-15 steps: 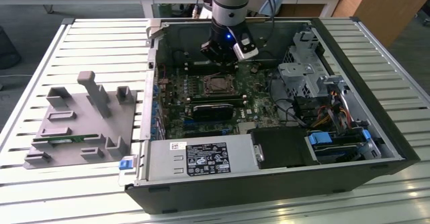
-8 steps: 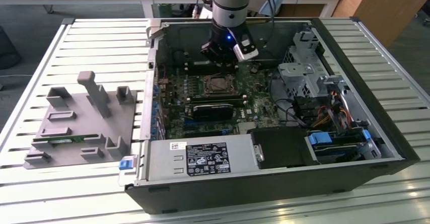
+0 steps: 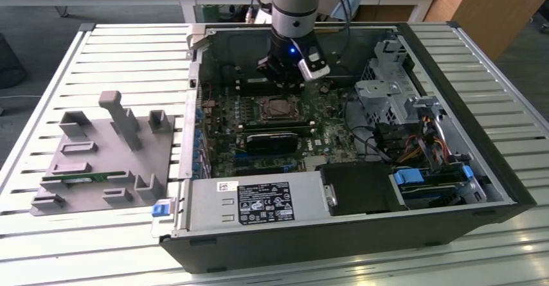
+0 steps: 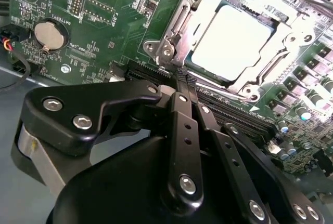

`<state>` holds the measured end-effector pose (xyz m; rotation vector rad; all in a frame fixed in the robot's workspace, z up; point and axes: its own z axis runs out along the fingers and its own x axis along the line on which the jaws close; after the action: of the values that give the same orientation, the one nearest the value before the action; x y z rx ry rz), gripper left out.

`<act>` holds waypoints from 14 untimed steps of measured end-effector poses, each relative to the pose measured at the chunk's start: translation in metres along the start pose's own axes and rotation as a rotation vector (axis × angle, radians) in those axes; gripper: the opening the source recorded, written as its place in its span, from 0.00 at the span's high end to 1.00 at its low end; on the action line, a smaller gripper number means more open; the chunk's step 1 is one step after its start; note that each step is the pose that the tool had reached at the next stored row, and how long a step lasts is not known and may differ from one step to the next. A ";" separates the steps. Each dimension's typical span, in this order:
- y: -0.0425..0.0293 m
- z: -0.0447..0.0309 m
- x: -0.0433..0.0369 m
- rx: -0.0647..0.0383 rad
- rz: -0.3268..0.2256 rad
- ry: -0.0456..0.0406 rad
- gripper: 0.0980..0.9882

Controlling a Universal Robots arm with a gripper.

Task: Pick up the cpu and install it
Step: 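Install the first cpu locking lever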

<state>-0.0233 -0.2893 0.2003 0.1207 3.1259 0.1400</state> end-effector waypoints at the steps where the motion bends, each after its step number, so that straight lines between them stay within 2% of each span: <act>1: 0.0000 0.0002 -0.0002 0.004 0.000 -0.0002 0.99; 4: -0.0001 0.0007 -0.0008 0.014 0.000 -0.0009 0.99; 10: 0.0000 0.0009 -0.0012 0.011 0.000 -0.0007 0.99; 14: -0.0001 0.0023 -0.0015 0.015 0.000 -0.0008 0.99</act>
<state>-0.0218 -0.2893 0.1980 0.1205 3.1267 0.1160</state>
